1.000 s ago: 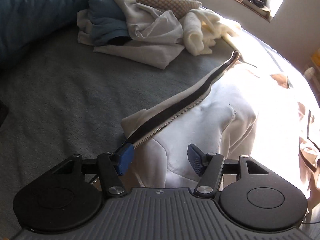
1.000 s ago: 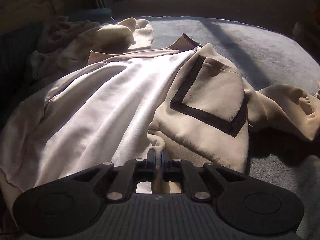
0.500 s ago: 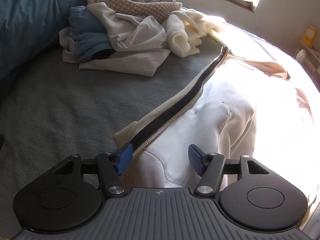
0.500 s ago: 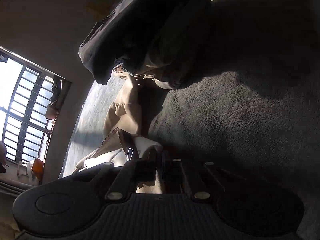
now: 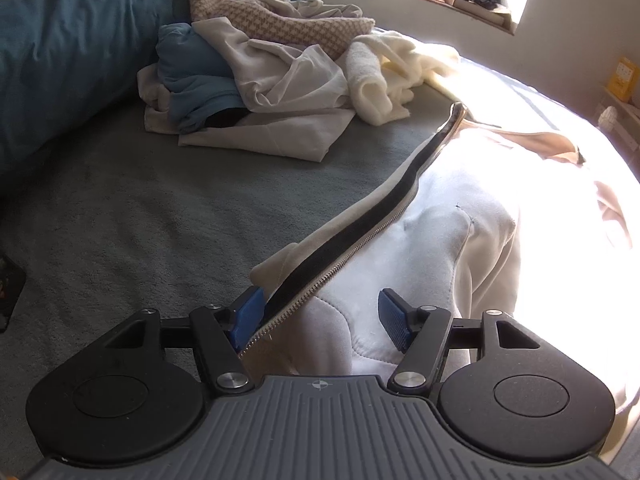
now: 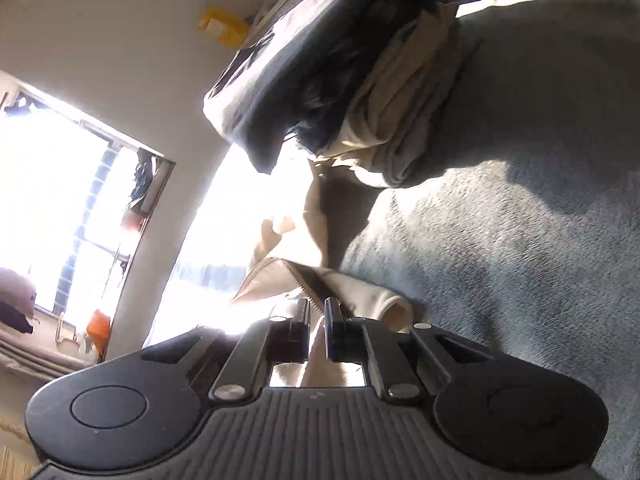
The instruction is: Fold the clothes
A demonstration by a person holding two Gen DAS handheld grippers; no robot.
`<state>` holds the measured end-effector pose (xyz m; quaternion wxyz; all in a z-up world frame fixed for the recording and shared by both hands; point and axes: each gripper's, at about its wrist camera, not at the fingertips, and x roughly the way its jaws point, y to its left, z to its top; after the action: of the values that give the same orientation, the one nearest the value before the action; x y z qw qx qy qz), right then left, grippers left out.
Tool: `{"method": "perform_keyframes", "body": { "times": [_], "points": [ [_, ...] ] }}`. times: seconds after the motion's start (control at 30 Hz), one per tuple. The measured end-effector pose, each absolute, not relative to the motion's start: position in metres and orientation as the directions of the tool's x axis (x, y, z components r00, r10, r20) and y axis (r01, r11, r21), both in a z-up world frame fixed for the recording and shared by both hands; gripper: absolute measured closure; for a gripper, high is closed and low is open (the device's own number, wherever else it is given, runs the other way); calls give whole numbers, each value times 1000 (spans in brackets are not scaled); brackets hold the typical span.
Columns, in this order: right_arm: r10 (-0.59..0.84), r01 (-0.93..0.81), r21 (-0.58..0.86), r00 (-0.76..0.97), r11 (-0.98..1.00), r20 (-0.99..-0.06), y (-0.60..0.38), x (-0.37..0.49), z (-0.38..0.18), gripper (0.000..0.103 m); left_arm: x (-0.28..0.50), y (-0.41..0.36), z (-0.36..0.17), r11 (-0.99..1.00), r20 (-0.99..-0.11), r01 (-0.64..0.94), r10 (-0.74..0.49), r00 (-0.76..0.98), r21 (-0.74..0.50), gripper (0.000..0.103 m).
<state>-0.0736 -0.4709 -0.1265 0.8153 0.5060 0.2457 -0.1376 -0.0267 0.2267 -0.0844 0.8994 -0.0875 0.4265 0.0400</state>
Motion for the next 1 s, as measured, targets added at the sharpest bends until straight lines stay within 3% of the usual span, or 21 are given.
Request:
{"method": "perform_keyframes", "body": {
  "times": [0.17,0.33,0.53,0.6,0.63,0.67,0.73,0.83,0.93,1.0],
  "points": [
    [446,197,789,734,582,-513,-378,-7,-112,82,-42,246,-78,980,-777,-159,6,629,-120,38],
    [756,-21,832,433,554,-492,-252,24,-124,71,-50,261,-88,984,-804,-145,1,594,-106,37],
    [798,-87,796,147,599,-584,-141,13,-151,71,-41,267,-112,987,-805,-119,-13,593,-104,43],
    [787,-102,781,111,616,-606,-125,3,-154,71,-38,270,-117,984,-799,-105,-52,599,-143,69],
    [779,-104,772,102,627,-619,-122,1,-155,71,-38,270,-119,983,-796,-100,-64,602,-155,76],
    [770,-103,763,98,638,-630,-119,-1,-155,71,-38,270,-119,983,-793,-96,-66,606,-156,91],
    [761,-79,758,111,648,-639,-122,-1,-156,71,-40,272,-117,982,-788,-87,-79,611,-166,97],
    [758,-40,762,155,646,-634,-133,4,-153,71,-48,283,-104,937,-752,-99,-203,627,-335,99],
    [764,-12,776,190,630,-617,-139,8,-151,71,-61,289,-86,787,-612,-84,-403,680,-611,99],
    [776,5,793,201,609,-597,-141,7,-151,71,-65,278,-77,694,-509,-20,-509,694,-720,99]
  ]
}}
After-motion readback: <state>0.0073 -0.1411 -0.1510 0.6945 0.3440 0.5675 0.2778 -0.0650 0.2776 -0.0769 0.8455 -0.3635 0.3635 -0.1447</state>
